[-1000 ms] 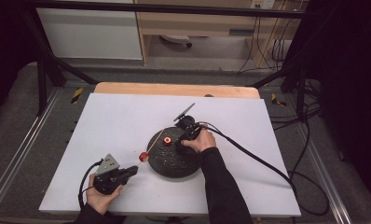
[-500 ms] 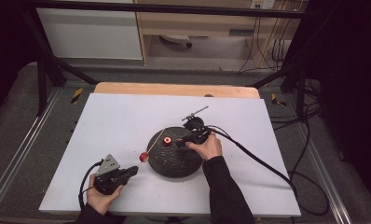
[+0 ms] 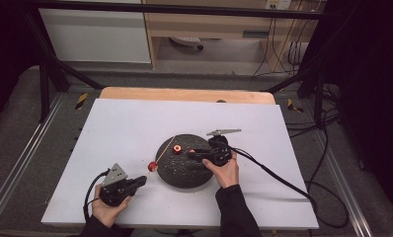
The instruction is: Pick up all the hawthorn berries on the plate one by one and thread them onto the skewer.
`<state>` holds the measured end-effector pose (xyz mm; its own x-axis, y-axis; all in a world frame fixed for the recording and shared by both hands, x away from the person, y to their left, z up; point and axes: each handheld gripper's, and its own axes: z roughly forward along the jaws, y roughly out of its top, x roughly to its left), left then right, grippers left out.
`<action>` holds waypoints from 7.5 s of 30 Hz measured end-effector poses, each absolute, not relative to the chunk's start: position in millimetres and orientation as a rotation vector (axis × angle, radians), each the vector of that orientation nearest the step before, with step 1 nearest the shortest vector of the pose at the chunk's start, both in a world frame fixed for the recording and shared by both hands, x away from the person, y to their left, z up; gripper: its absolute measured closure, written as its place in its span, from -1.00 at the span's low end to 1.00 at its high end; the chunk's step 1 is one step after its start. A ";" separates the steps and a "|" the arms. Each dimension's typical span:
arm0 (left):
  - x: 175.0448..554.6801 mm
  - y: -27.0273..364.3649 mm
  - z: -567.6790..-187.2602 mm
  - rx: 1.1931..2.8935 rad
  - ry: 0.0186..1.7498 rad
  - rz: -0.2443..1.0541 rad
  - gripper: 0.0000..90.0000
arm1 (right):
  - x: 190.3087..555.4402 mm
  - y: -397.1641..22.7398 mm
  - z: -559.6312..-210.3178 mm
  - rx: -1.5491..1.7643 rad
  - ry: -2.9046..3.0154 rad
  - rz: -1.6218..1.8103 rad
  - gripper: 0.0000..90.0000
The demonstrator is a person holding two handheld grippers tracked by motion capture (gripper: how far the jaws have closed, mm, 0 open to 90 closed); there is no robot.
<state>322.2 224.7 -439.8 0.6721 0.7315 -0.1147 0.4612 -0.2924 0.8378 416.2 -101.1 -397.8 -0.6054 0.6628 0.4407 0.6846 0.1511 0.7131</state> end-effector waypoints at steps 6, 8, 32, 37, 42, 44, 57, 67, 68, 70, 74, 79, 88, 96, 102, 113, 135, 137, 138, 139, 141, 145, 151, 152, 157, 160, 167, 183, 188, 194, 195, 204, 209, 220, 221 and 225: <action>321.5 224.2 -439.7 1.944 0.926 0.363 0.96 | 403.4 -106.2 -408.5 -1.439 -2.224 -1.635 0.39; 321.2 223.7 -439.8 1.942 0.926 0.361 0.96 | 398.8 -106.4 -411.6 -1.460 -2.172 -1.696 0.39; 317.7 215.6 -440.2 1.919 0.931 0.345 0.96 | 396.3 -100.0 -411.7 -1.616 -1.749 -2.113 0.39; 316.5 213.1 -440.2 1.911 0.932 0.339 0.96 | 400.7 -100.3 -410.1 -1.635 -1.673 -2.166 0.39; 315.5 210.3 -440.0 1.902 0.931 0.334 0.96 | 404.1 -101.3 -408.0 -1.643 -1.606 -2.225 0.39; 315.0 208.5 -440.1 1.899 0.930 0.331 0.96 | 405.7 -101.6 -407.2 -1.646 -1.576 -2.244 0.39; 313.5 193.0 -442.2 1.896 0.914 0.305 0.96 | 411.8 -98.4 -413.4 -1.652 -1.445 -2.306 0.39; 312.7 184.3 -443.1 1.888 0.907 0.292 0.96 | 410.9 -95.3 -417.7 -1.656 -1.376 -2.332 0.40; 312.6 183.6 -443.2 1.887 0.908 0.293 0.96 | 410.8 -95.1 -417.9 -1.656 -1.368 -2.333 0.40; 312.2 182.2 -443.3 1.882 0.905 0.292 0.96 | 410.5 -94.5 -418.7 -1.655 -1.358 -2.342 0.40; 311.1 180.6 -443.0 1.876 0.899 0.296 0.96 | 409.8 -93.4 -420.2 -1.656 -1.342 -2.351 0.40; 311.0 180.9 -442.8 1.867 0.905 0.296 0.96 | 409.4 -93.0 -421.2 -1.653 -1.335 -2.355 0.40; 310.7 180.2 -443.0 1.862 0.908 0.295 0.96 | 408.7 -92.2 -422.2 -1.648 -1.319 -2.356 0.40; 310.8 179.9 -442.9 1.854 0.915 0.300 0.96 | 408.6 -91.4 -423.4 -1.651 -1.312 -2.351 0.40; 311.3 177.3 -443.0 1.836 0.928 0.292 0.96 | 408.3 -90.3 -425.1 -1.649 -1.306 -2.353 0.40; 313.1 170.2 -441.1 1.807 0.960 0.283 0.96 | 406.3 -86.7 -429.4 -1.639 -1.309 -2.340 0.40; 307.2 147.8 -432.0 1.790 1.018 0.302 0.96 | 402.9 -89.2 -423.8 -1.631 -1.287 -2.381 0.41; 309.0 146.4 -433.3 1.793 1.022 0.299 0.97 | 402.5 -89.3 -423.4 -1.627 -1.293 -2.387 0.41; 310.0 146.2 -433.5 1.791 1.026 0.292 0.97 | 402.1 -89.5 -422.9 -1.624 -1.295 -2.385 0.41; 310.8 146.2 -433.1 1.788 1.029 0.287 0.97 | 401.8 -89.7 -422.4 -1.623 -1.297 -2.384 0.41; 310.7 145.9 -431.8 1.789 1.022 0.294 0.97 | 401.6 -89.7 -422.2 -1.625 -1.299 -2.384 0.41; 309.8 147.8 -433.0 1.791 1.021 0.291 0.97 | 403.4 -90.9 -421.6 -1.631 -1.293 -2.385 0.41; 315.3 146.4 -427.3 1.774 1.019 0.289 0.97 | 402.3 -90.0 -421.5 -1.618 -1.311 -2.374 0.42; 316.6 145.8 -425.9 1.774 1.021 0.284 0.97 | 401.4 -89.0 -423.3 -1.617 -1.314 -2.370 0.42; 322.3 144.2 -423.0 1.773 1.017 0.288 0.97 | 398.2 -87.8 -425.9 -1.607 -1.345 -2.351 0.42; 326.7 143.7 -420.4 1.776 1.011 0.277 0.97 | 396.3 -87.4 -426.1 -1.600 -1.357 -2.340 0.42; 336.2 142.4 -417.9 1.791 0.992 0.278 0.97 | 393.0 -86.4 -428.4 -1.593 -1.411 -2.314 0.41; 347.0 142.0 -418.4 1.843 0.953 0.292 0.97 | 383.9 -83.1 -434.3 -1.579 -1.542 -2.230 0.40; 345.3 150.3 -418.8 1.854 0.941 0.299 0.97 | 383.4 -85.9 -431.3 -1.553 -1.624 -2.217 0.27; 341.7 172.0 -420.3 1.883 0.935 0.312 0.97 | 383.5 -100.4 -419.9 -1.514 -1.791 -2.167 -0.06; 340.6 175.6 -420.2 1.895 0.934 0.323 0.97 | 384.2 -103.2 -418.4 -1.515 -1.836 -2.144 -0.14; 331.4 209.6 -423.7 1.974 0.948 0.365 0.96 | 390.6 -117.7 -414.7 -1.434 -2.180 -1.904 -0.67; 328.5 227.1 -426.6 1.987 0.960 0.360 0.96 | 392.8 -120.7 -415.8 -1.399 -2.300 -1.790 -0.81; 327.3 251.2 -432.0 1.989 0.964 0.350 0.96 | 398.9 -121.3 -411.7 -1.343 -2.500 -1.560 -0.90; 327.5 252.8 -432.7 1.985 0.972 0.351 0.96 | 400.0 -120.0 -410.8 -1.335 -2.519 -1.546 -0.90; 328.1 256.9 -433.3 1.971 0.978 0.347 0.96 | 405.3 -111.9 -404.9 -1.301 -2.600 -1.463 -0.90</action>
